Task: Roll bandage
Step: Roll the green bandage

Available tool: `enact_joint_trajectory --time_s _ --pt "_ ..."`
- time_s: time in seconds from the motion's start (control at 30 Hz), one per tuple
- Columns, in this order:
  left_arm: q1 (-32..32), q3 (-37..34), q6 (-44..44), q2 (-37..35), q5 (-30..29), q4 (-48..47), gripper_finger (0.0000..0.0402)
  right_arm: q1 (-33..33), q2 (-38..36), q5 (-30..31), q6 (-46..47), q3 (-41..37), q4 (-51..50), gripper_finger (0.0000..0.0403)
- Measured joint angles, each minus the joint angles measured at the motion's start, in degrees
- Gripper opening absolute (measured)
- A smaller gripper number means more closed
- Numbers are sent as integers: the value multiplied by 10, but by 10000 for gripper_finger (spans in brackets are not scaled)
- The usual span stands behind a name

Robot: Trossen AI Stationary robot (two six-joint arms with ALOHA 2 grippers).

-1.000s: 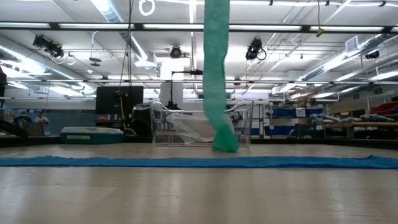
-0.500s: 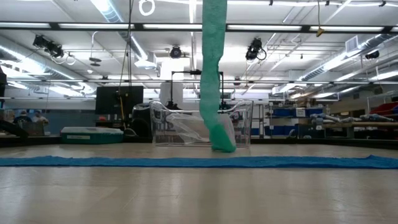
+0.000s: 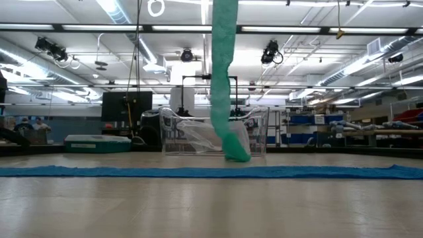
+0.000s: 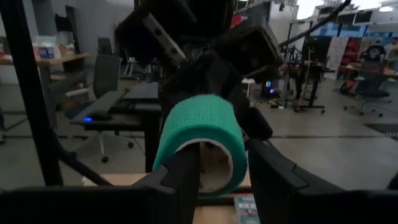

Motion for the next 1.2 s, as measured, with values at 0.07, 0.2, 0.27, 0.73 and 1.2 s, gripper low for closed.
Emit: enact_joint_trajectory --time_s 0.07,0.2,0.27,0.73,1.2 --pt "0 0 3 0 1 -1 11 0 2 0 6 0 14 124" --pt "0 0 14 0 9 1 15 -1 2 0 42 -1 19 63" --pt "0 0 32 0 10 12 25 -3 0 -10 46 -1 18 19" --pt "16 67 253 -4 -1 24 145 -5 -31 -55 229 -1 19 1" --pt "-35 87 312 0 -54 -103 147 -54 -32 -85 474 -1 15 0"
